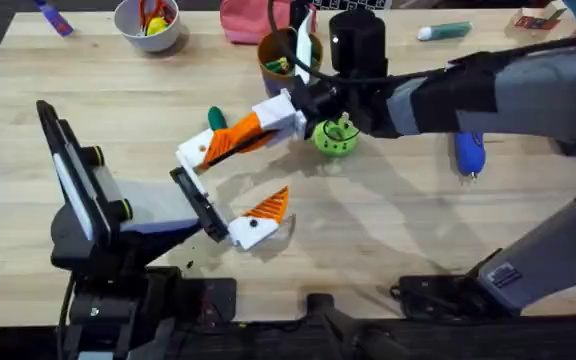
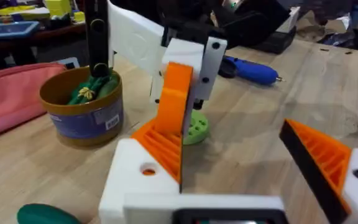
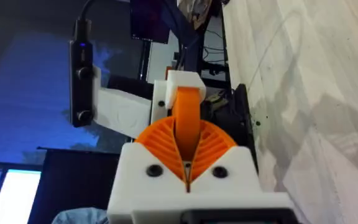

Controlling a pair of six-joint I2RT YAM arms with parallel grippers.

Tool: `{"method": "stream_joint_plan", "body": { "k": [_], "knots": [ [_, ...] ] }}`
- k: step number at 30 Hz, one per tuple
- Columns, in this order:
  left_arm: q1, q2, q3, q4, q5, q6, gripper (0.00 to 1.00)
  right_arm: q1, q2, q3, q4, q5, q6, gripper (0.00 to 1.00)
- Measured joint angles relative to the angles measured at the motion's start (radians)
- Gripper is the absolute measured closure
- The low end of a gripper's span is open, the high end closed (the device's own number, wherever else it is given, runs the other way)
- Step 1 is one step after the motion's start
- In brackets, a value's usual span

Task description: Pick up the gripper from the table and insert it into the empty holder that is missing its gripper. Then pick up a screw, insert it into the mounting hole, and use the screwdriver to tighten it. Finally, clean up the table by picking up the vegetable and placing it into the bucket.

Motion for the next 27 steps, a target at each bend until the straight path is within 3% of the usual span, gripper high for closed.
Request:
{"method": "stream_joint_plan", "body": {
  "k": [27],
  "knots": [
    [0.005,0.0,0.0,0.001,-0.014,0.0,0.015,0.022,0.057,0.068,-0.005,-0.024,0.022,0.993]
  ]
}}
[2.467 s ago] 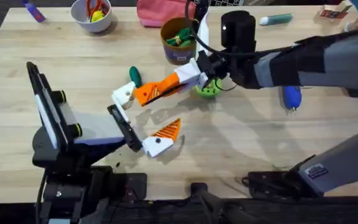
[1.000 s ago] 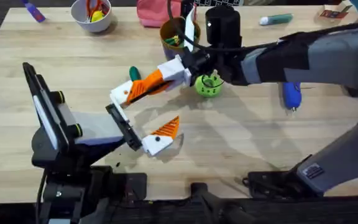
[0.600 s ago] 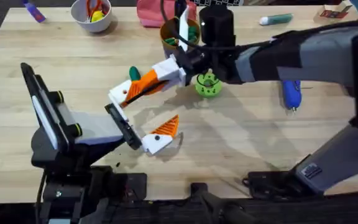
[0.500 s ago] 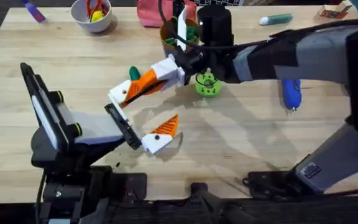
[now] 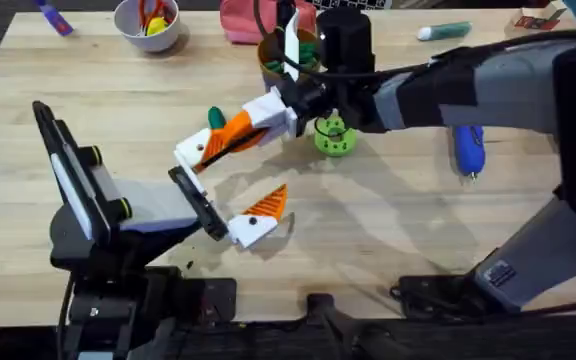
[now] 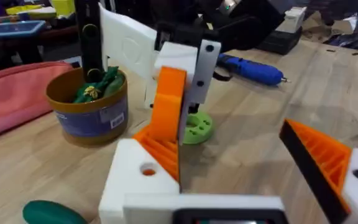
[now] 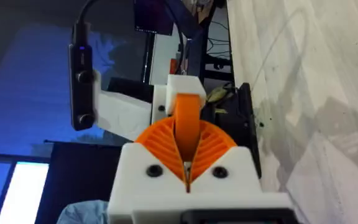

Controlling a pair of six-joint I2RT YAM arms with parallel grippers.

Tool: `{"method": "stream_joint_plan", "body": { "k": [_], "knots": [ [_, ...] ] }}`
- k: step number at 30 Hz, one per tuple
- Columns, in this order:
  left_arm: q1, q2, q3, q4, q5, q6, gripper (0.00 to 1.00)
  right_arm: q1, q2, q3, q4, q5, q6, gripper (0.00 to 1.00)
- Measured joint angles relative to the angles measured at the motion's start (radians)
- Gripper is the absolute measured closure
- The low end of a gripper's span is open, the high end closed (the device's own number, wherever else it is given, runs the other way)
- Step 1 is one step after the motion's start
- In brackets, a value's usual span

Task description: Pick up the gripper from the table and insert it into the empty holder that is missing its gripper. Then pick up a screw, insert it into the mounting hole, and use the screwdriver to tighten it. Finally, clean up the table by picking up the vegetable and placing it into the bucket.

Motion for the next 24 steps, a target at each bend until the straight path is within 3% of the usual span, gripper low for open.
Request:
{"method": "stream_joint_plan", "body": {
  "k": [3,4,10,12,24],
  "knots": [
    [0.0,0.0,0.0,0.0,0.0,0.0,0.015,0.0,0.0,0.0,0.0,0.0,0.001,0.985],
    [0.0,0.0,0.0,0.0,-0.001,0.0,0.015,0.0,0.0,0.0,-0.002,0.0,0.004,0.92],
    [-0.004,0.0,0.0,-0.001,0.02,0.0,0.015,0.008,0.0,0.004,0.0,0.017,0.002,0.111],
    [-0.004,0.0,0.0,-0.001,0.021,0.0,0.015,0.01,0.0,0.005,0.002,0.019,0.001,0.064],
    [-0.004,0.0,0.0,-0.002,0.023,0.0,0.015,0.01,-0.006,0.006,-0.008,0.054,-0.019,0.05]
  ]
}}
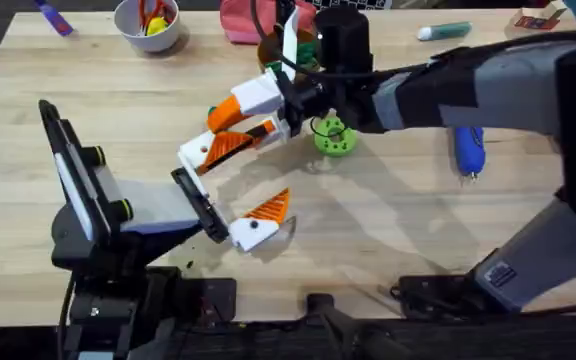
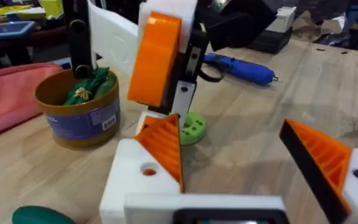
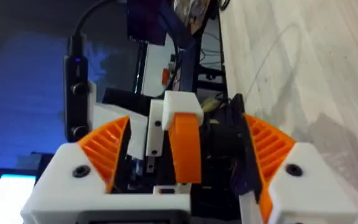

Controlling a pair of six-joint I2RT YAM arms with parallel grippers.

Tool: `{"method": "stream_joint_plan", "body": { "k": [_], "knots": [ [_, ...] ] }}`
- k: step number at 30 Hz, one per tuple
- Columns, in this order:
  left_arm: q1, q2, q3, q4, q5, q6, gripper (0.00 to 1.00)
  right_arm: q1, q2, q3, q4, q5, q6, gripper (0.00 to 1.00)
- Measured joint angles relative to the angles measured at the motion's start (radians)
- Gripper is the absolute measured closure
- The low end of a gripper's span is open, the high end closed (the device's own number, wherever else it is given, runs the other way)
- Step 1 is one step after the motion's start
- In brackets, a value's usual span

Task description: Pick up the gripper from the table and insert it into the empty holder that is missing its gripper. Then pick up a screw, insert it into the mounting hole, and use the screwdriver to tighten it. Finally, clean up the table by picking up the vegetable and placing it into the bucket.

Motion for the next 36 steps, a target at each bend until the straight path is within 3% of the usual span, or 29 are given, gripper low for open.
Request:
{"method": "stream_joint_plan", "body": {
  "k": [3,8,12,20,27,36],
  "knots": [
    [0.0,0.0,0.0,0.0,0.0,0.0,0.015,-0.001,-0.042,0.0,-0.101,0.053,-0.037,0.05],
    [0.0,0.0,0.0,0.0,0.0,0.0,0.014,-0.001,-0.204,0.004,-0.499,0.232,-0.198,0.047],
    [0.0,0.0,0.0,0.0,0.0,0.0,0.016,-0.001,-0.36,0.004,-0.802,0.471,-0.338,0.047],
    [0.0,0.0,0.0,0.0,0.0,0.0,0.015,-0.021,-0.616,0.042,-1.206,0.943,-0.476,0.042],
    [0.0,0.0,0.0,0.0,0.0,0.0,0.015,-0.049,-0.653,0.181,-1.526,1.215,-0.55,0.044],
    [0.0,0.0,0.0,-0.001,0.003,0.0,0.015,-0.052,-0.653,0.326,-1.647,1.395,-0.592,0.044]
  ]
}}
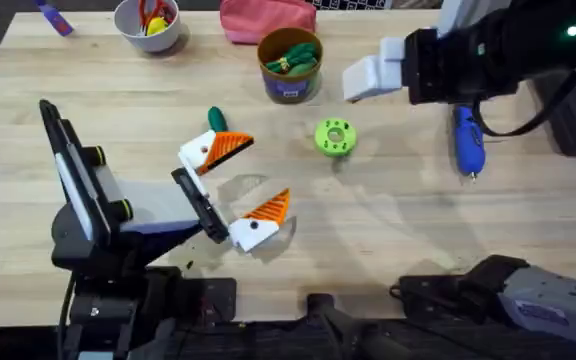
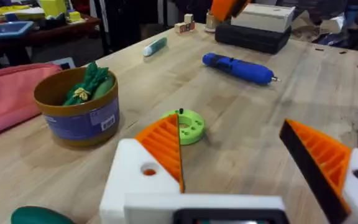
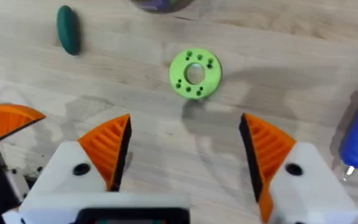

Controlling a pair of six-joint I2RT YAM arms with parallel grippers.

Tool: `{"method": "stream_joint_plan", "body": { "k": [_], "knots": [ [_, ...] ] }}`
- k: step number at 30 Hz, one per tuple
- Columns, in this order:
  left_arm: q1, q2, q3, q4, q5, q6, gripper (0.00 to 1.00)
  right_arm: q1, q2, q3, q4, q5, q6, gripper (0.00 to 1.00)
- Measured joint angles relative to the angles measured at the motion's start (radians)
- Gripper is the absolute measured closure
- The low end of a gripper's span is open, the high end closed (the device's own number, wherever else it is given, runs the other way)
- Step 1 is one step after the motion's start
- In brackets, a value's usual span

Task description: Pick up the gripper from the table and insert it into the empty holder that is missing its gripper. Then pick up a screw, insert it into the mounting hole, and use the screwdriver to tighten it. Finally, clean up the table by picking up the vegetable and placing it into the bucket.

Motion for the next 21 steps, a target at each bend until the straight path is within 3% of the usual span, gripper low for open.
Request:
{"method": "stream_joint_plan", "body": {
  "k": [10,21],
  "knots": [
    [0.0,0.0,0.0,0.0,0.001,0.0,0.015,0.0,0.028,0.001,-0.041,0.03,0.005,0.047],
    [0.0,0.0,0.0,0.0,0.001,0.0,0.015,0.0,0.129,0.001,-0.041,0.03,0.087,0.137]
  ]
}}
